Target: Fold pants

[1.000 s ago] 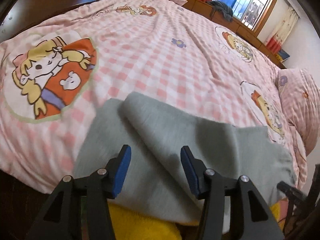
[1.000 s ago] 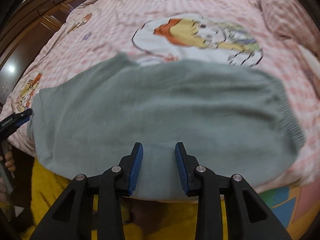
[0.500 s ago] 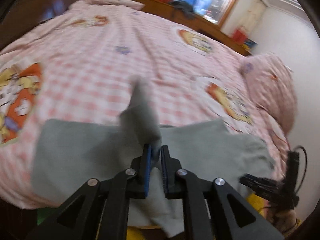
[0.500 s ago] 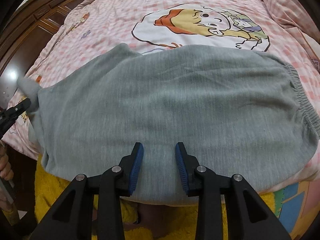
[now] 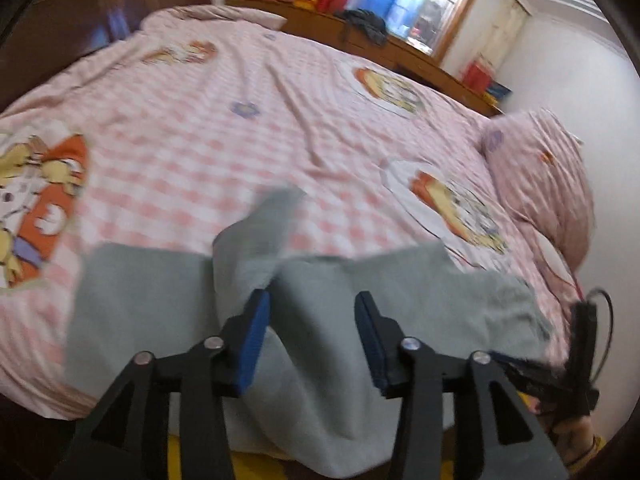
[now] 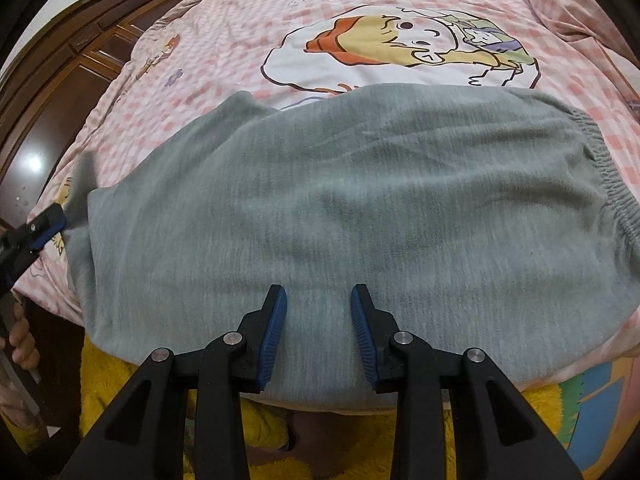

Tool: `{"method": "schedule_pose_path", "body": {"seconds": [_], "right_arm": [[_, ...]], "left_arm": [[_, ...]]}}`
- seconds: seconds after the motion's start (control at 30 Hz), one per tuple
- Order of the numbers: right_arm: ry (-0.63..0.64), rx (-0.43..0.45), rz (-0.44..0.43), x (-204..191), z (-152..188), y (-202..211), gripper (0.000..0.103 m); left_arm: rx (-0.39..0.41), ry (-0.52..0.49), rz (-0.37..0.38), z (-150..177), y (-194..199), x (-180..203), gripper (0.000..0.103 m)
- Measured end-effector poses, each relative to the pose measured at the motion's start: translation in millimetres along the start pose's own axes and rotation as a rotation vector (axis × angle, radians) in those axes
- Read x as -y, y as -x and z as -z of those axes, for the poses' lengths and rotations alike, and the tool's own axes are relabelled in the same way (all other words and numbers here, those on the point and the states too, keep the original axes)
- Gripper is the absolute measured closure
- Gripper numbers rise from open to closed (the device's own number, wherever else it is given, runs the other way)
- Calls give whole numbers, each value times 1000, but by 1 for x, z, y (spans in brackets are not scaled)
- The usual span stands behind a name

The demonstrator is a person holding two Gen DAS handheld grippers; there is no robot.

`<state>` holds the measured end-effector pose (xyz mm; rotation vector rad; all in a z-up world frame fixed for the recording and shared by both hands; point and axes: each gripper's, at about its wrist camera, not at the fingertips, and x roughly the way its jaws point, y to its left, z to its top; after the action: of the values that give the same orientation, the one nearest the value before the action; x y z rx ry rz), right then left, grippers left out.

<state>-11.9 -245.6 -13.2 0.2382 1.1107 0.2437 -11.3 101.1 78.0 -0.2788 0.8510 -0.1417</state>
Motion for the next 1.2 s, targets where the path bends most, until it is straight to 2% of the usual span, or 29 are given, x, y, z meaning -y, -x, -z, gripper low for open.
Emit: {"method": "schedule_pose_path", "body": {"seconds": [0.27, 0.43, 0.57, 0.67, 0.7, 0.73, 0.77, 0.9, 1.0, 1.13, 1.2], "right_arm": [[2, -2, 12, -2, 1, 3, 68], [43, 12, 19, -20, -4, 15, 68], [86, 9, 2, -42, -11, 12, 68], [101, 2, -14, -55, -11, 8, 68], [106, -1, -17, -57, -10, 7, 68], [114, -5, -16, -60, -9, 7, 68], [120, -5, -14, -62, -8, 8, 68], [118, 11, -6, -59, -5, 14, 68], [95, 17, -14, -52, -6, 15, 68], [77, 18, -17, -47, -4, 15, 68], [74, 15, -17, -45, -2, 15, 68]], "left_arm": [[67, 63, -130, -10, 3, -33, 55], [49, 162, -221, 2, 12, -76, 55], [-16, 279, -190, 13, 0, -103, 55], [-23, 299, -155, 14, -14, -104, 55], [-15, 291, -152, 13, -17, -102, 56], [-10, 267, -157, 10, -20, -98, 62], [-14, 249, -165, 8, -21, -95, 95], [28, 166, -98, 3, -3, -65, 97], [43, 61, -19, -2, 12, -24, 97], [21, -89, 91, 3, 8, 36, 96], [-13, -145, 109, 9, -6, 57, 95]]}}
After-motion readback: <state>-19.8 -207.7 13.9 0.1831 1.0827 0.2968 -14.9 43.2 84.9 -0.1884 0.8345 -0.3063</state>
